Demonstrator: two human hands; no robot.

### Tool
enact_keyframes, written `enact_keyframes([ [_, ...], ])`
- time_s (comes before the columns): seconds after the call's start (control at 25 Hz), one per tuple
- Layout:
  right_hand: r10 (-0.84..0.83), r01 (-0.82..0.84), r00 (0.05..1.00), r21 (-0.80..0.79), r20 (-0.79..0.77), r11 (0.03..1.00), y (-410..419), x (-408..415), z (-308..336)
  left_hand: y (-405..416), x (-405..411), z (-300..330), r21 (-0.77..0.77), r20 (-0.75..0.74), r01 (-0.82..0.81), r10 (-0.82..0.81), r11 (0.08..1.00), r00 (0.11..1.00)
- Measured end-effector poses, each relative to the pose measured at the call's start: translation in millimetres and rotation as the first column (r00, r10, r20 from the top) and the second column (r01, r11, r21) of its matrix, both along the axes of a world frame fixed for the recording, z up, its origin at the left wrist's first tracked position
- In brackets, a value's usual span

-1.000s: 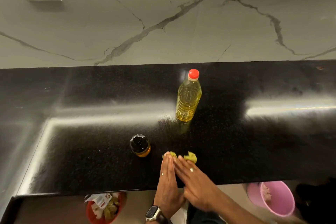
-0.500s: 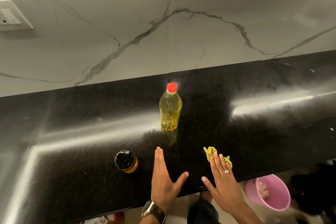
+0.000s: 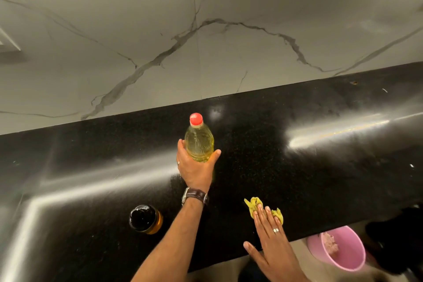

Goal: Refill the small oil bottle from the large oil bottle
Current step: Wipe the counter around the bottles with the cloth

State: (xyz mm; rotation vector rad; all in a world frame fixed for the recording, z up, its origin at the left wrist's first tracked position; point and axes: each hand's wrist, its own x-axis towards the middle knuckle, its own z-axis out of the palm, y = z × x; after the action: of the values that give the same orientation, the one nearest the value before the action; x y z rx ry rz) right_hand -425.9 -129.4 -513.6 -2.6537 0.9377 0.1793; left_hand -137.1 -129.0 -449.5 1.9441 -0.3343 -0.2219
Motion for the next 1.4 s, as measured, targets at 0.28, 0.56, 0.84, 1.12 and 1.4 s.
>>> enact_keyframes([
  [0.28,0.005,-0.001,0.998,-0.063,0.065,0.998,1,-4,-9,24,-33,28,-0.111,0.064,0.092,-0.085,0.99,0.994],
  [0.56,-0.026,0.027,0.999,-0.057,0.025,0.998,4,-3,-6,78,-86,9,-0.112,0.051,0.238,-0.234,0.965,0.971],
  [0.84,-0.023,0.024,1.0,-0.098,0.019,0.995,2,-5,-9,86,-83,1,-0.048,0.018,0.29,-0.289,0.956,0.957],
  [1.12,-0.008,0.009,1.0,-0.122,0.011,0.992,-1,-3,-11,165,-123,16,-0.143,-0.015,-0.031,0.029,0.989,0.999],
  [1.4,-0.001,0.005,1.0,-0.157,0.026,0.988,4,0,-18,217,-43,10,0.091,0.058,-0.257,0.253,0.962,0.966],
])
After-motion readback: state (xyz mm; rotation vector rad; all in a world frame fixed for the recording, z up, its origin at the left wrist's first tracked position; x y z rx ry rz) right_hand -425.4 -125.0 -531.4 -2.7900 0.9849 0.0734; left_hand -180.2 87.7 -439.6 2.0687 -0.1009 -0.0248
